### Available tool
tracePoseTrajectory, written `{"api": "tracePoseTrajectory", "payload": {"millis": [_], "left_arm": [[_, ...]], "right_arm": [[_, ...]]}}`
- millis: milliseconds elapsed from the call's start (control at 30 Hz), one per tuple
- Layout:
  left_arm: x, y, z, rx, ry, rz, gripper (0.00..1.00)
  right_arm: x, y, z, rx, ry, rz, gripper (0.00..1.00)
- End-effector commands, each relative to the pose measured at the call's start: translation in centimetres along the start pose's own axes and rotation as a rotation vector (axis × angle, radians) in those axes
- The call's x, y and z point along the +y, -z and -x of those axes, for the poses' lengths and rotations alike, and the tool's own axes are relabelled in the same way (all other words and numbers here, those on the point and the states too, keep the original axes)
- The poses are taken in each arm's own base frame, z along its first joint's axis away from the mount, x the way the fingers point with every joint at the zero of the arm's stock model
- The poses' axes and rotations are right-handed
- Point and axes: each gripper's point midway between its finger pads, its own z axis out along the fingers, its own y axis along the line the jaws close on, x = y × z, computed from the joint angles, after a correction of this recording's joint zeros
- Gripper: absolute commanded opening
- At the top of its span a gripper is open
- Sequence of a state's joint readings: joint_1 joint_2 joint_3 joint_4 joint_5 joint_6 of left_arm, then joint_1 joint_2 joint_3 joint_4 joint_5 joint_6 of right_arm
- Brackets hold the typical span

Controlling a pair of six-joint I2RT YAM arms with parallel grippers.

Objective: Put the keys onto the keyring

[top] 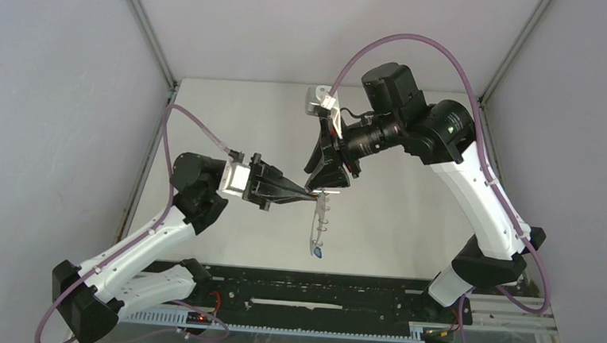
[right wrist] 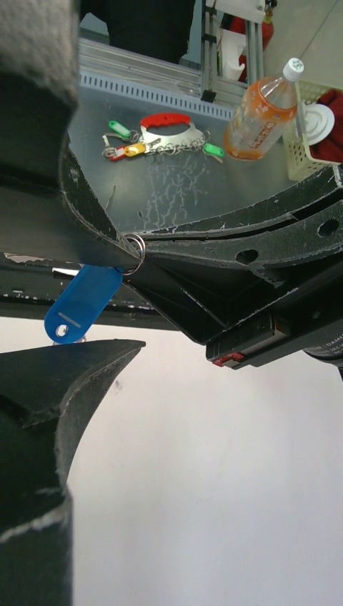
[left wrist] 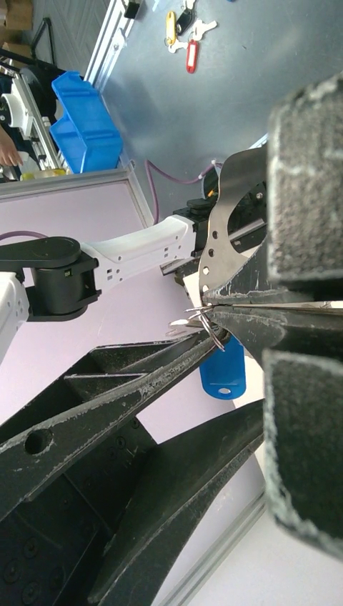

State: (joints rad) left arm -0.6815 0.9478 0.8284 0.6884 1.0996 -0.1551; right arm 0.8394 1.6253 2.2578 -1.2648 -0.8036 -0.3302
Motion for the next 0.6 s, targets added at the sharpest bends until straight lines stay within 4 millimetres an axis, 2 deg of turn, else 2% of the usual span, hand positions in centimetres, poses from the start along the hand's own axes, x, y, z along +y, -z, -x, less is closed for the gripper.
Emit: {"api": "tracePoseTrajectory", "payload": {"millis": [0,400,567], "left_arm": [[1.5,-0.2,3.7,-0.074,-0.17,0.066,0.0],[1.2,-0.1,3.9,-0.09,-0.173,0.074,0.0],[1.7,0.1,4.5,-0.117,-0.178,0.129,0.0]], "right_arm": [[1.9,-0.4,-0.2,0.004,-0.069,0.094,0.51],[2.1,0.4,0.0,-0.026,-0.089,0.115,0.51],[2.3,0.8,0.4,-0.047,-0.096,0.14,0.52]]}}
